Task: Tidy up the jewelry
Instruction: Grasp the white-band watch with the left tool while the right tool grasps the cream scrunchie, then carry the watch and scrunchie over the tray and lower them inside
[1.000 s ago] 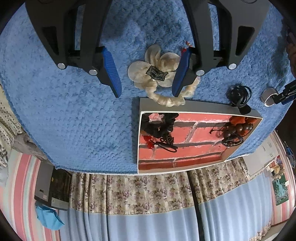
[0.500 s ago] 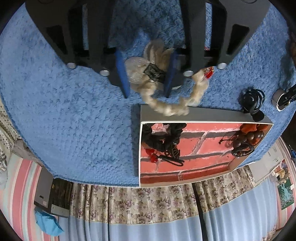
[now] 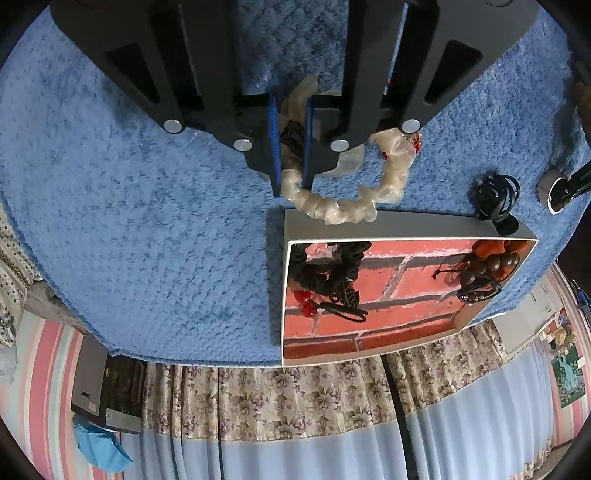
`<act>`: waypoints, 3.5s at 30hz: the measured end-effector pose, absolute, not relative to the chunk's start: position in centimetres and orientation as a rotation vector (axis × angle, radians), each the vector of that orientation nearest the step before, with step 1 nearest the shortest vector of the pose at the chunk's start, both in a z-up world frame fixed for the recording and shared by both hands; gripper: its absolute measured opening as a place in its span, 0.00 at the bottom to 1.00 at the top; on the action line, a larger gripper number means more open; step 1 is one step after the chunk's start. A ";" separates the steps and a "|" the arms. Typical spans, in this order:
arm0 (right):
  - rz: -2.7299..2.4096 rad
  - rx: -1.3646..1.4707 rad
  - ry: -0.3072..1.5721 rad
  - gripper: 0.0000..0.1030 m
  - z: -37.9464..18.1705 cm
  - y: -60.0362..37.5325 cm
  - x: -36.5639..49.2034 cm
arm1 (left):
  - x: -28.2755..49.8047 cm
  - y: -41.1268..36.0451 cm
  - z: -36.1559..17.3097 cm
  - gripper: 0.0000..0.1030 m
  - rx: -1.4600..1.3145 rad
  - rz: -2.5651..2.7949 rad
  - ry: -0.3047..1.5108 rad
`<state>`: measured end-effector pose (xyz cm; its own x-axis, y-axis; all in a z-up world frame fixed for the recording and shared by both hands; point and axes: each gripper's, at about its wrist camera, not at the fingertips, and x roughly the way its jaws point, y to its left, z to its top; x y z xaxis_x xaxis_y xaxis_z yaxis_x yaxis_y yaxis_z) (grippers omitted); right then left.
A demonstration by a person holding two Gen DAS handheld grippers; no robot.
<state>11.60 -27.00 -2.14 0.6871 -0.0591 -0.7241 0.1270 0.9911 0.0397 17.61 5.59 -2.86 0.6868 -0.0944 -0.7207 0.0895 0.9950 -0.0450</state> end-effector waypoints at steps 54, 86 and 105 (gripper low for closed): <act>-0.014 0.053 0.573 0.09 10.2 -25.6 18.4 | 26.2 -2.9 9.0 0.19 0.025 -0.205 0.569; -0.064 0.104 0.756 0.10 -0.3 -27.2 26.0 | 32.7 -5.6 -0.4 0.20 0.025 -0.188 0.693; -0.070 0.123 0.731 0.32 -0.3 -27.5 26.2 | 32.5 -5.9 0.5 0.44 0.030 -0.212 0.665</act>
